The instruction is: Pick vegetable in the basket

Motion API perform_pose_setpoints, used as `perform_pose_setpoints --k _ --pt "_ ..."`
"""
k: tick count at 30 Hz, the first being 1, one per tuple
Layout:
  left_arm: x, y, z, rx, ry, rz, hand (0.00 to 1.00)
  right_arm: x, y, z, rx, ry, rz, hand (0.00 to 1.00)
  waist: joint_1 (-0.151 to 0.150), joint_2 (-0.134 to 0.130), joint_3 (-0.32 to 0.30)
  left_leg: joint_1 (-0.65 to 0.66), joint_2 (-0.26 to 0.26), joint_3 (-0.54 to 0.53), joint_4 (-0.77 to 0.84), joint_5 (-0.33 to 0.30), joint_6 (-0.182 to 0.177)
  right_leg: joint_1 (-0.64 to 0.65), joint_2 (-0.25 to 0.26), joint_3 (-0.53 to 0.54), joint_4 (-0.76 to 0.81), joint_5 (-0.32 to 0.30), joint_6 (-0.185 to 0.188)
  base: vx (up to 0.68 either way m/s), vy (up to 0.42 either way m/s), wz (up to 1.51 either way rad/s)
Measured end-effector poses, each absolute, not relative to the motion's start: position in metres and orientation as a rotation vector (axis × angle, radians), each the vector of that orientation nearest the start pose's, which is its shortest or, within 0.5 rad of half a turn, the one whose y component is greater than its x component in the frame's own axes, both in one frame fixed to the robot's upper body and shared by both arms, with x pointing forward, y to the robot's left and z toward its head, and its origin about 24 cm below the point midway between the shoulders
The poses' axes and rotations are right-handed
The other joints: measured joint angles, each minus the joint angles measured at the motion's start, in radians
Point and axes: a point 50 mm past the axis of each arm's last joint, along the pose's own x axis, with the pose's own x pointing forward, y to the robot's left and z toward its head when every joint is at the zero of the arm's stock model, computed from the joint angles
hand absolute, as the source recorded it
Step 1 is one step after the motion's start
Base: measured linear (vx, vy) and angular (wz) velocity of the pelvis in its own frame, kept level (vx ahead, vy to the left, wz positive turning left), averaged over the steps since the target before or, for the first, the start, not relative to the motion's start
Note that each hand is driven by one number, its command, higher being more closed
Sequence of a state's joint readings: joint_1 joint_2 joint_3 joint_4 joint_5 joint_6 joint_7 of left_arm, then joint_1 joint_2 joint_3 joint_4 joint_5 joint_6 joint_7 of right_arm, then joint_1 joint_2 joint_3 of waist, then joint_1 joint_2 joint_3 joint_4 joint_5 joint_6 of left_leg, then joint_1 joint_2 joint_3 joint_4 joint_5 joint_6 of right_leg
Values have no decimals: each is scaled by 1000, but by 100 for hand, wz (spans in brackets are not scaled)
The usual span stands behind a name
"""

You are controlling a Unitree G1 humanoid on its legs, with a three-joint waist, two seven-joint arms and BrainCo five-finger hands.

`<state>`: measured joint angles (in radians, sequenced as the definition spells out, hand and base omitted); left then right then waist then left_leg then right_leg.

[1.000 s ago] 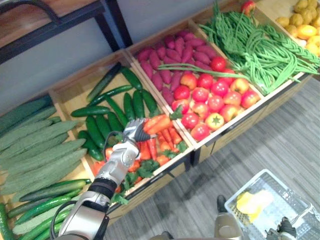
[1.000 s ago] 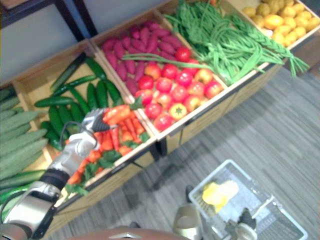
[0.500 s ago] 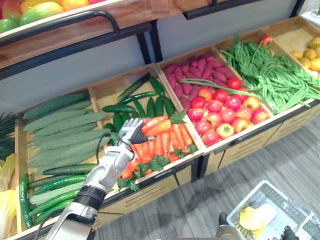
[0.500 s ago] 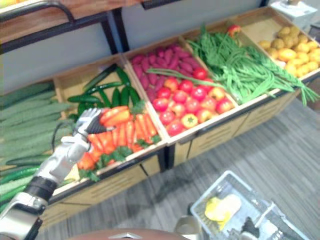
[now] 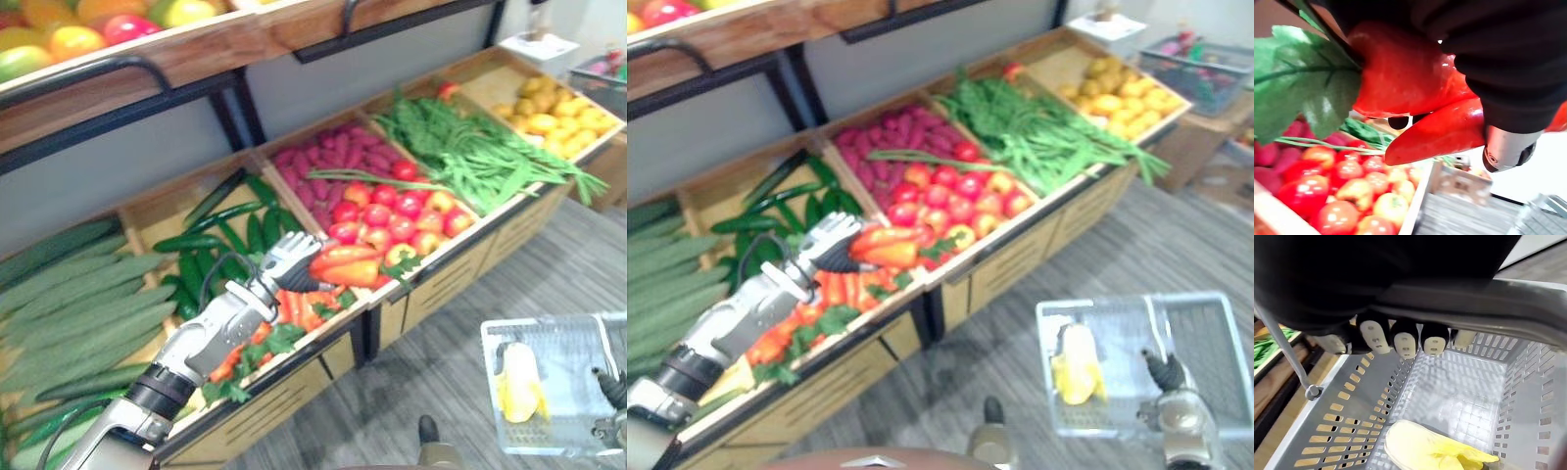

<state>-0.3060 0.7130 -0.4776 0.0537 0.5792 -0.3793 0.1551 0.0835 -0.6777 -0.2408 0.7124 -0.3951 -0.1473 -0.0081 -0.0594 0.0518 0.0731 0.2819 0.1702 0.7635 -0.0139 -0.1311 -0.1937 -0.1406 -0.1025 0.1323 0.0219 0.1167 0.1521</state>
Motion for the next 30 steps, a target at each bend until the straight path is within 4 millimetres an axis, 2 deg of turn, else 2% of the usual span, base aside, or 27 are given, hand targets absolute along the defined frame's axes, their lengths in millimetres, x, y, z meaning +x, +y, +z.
perform_pose_setpoints --k 3,6,13,15,21,29,30 --pt "260 129 102 1159 -673 -607 100 185 -381 7 -1111 566 -91 100 -7 -17 -4 24 -3 77 11 -19 -7 -15 19 69 -1 10 8 -79 -11 -68" --pt "247 114 97 1104 -693 -730 100 195 -367 10 -1191 524 52 100 -18 -30 -4 51 -3 135 31 -41 -15 -16 31 118 -3 20 11 -70 -3 -54" --pt "235 83 98 1029 -751 -906 100 213 -326 12 -1300 418 349 100 -21 -31 -6 74 3 252 95 -78 -31 -43 67 210 1 40 13 -32 11 -48" --pt "229 67 98 1007 -787 -986 100 221 -314 18 -1324 358 423 100 -22 -31 -6 80 20 301 136 -90 -44 -50 85 243 13 45 15 -11 -23 -41" --pt "211 36 98 930 -862 -1115 100 250 -288 48 -1423 173 534 100 -25 -33 -5 105 43 392 189 -125 -62 -70 135 312 35 45 17 -18 -12 -41" --pt "205 24 97 901 -879 -1160 100 279 -263 81 -1495 15 572 100 -65 -32 -3 131 72 464 229 -131 -67 -84 178 343 60 44 14 11 -10 -21" --pt "205 22 98 893 -884 -1161 100 284 -257 90 -1507 -23 578 100 -74 -32 -3 134 76 467 231 -131 -67 -87 183 342 64 40 9 26 -34 -9"
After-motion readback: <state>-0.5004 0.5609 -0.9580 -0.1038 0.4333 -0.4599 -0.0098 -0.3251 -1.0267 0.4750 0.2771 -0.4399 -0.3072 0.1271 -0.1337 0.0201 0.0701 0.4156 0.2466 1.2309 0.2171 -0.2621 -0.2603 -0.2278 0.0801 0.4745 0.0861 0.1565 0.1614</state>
